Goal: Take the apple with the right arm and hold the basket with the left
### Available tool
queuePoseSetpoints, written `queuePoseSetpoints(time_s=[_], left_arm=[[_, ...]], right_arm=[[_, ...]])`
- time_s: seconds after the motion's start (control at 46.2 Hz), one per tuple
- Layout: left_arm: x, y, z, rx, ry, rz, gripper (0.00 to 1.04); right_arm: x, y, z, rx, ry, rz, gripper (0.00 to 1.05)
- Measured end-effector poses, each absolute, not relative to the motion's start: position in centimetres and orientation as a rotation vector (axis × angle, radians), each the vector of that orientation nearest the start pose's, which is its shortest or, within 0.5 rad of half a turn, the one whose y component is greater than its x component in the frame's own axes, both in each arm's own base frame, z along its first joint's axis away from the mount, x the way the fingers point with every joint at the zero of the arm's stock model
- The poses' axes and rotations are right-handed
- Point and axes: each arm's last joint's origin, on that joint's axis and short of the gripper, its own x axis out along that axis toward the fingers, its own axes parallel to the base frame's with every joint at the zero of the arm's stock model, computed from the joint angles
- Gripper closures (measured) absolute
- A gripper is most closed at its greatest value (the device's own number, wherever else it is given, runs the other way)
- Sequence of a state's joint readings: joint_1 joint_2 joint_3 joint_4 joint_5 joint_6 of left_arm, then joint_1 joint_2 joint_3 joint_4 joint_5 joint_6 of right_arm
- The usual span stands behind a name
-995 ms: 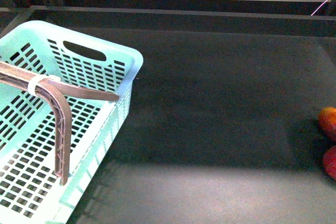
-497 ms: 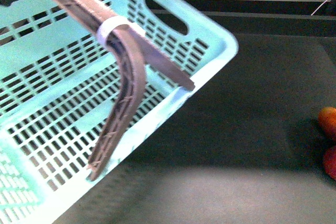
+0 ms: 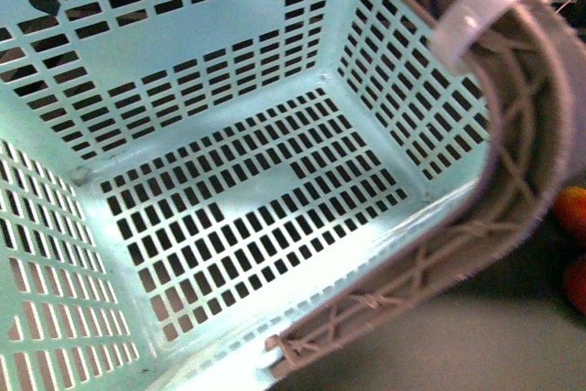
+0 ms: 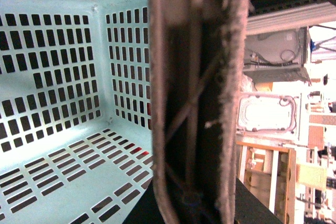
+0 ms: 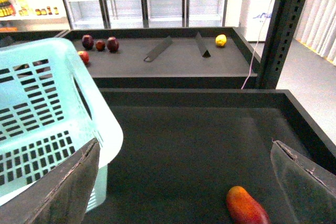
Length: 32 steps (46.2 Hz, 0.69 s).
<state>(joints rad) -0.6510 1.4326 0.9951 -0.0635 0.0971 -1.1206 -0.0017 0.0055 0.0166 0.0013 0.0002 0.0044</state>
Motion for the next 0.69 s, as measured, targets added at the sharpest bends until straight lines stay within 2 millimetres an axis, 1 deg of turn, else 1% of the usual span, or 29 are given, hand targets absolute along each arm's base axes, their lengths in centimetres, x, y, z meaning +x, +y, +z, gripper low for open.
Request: queuePoseSetpoints(time_s=[0.108,0.216,0.692], left_arm=[[24.1,-20.5,27.2,-0.872,0.849,-0.421,0.99],[23.7,-21.0,27.4,-0.851,0.856,-0.452,0.99],[23.7,-21.0,27.4,-0.834,0.843,-0.443,0.99]], right_arm=[[9.7,0.0,16.9,0.004,-0.012,-0.002,0.09],[9.7,0.0,16.9,0.004,-0.012,-0.002,0.09],[9.7,0.0,16.9,0.004,-0.012,-0.002,0.09]])
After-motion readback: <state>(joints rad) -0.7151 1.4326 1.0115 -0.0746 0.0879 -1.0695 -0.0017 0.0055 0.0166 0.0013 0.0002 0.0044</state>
